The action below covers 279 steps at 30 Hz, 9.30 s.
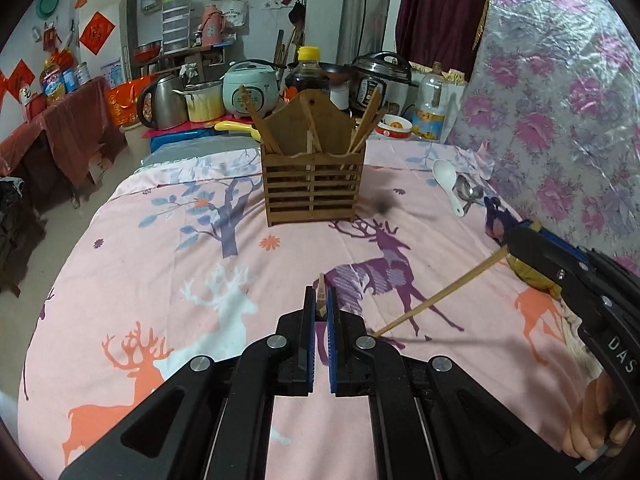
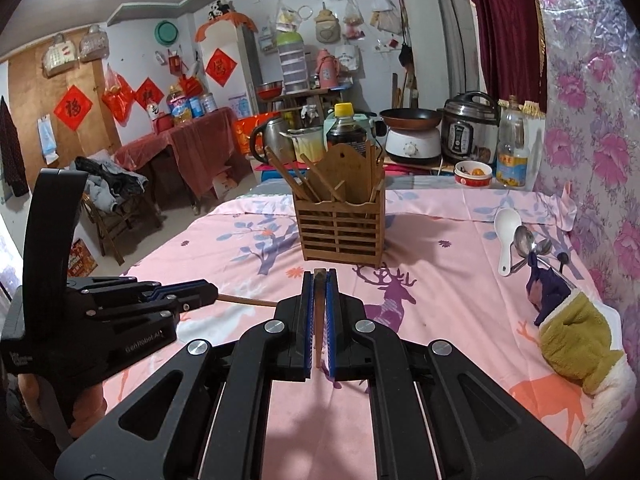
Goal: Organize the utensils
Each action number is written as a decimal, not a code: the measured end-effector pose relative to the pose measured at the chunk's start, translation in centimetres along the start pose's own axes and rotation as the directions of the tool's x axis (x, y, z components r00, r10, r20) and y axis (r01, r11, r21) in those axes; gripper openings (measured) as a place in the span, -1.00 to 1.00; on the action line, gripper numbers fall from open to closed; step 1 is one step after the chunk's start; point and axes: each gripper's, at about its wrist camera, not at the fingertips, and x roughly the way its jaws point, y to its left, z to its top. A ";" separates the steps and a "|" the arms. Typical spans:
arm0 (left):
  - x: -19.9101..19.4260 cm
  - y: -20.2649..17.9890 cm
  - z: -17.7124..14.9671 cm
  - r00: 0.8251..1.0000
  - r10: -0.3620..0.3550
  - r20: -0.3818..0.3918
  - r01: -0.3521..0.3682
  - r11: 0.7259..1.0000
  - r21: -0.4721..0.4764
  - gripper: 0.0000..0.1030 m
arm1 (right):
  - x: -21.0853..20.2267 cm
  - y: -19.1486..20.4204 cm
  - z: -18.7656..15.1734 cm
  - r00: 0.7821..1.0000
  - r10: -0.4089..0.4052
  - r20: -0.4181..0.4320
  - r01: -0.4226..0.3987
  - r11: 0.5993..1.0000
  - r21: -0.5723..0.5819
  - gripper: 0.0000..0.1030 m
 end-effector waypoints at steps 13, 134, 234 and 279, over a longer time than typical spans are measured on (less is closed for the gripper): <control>-2.1 -1.1 6.3 0.995 0.035 0.090 -0.042 0.996 0.074 -0.89 | 0.6 -0.3 4.0 0.999 -0.020 0.046 0.021 1.000 -0.018 -0.87; 7.6 5.5 4.8 0.947 0.303 0.101 -0.292 0.949 -0.116 0.89 | 11.3 -3.9 1.4 0.961 -0.276 -0.033 0.278 0.958 0.072 0.87; 8.3 5.1 4.1 0.942 0.321 0.094 -0.312 0.944 -0.103 0.89 | 12.0 -3.7 0.9 0.957 -0.279 -0.074 0.284 0.956 0.074 0.87; 8.2 5.7 3.5 0.941 0.328 0.086 -0.319 0.942 -0.103 0.89 | 12.1 -3.8 0.9 0.957 -0.279 -0.074 0.284 0.956 0.073 0.87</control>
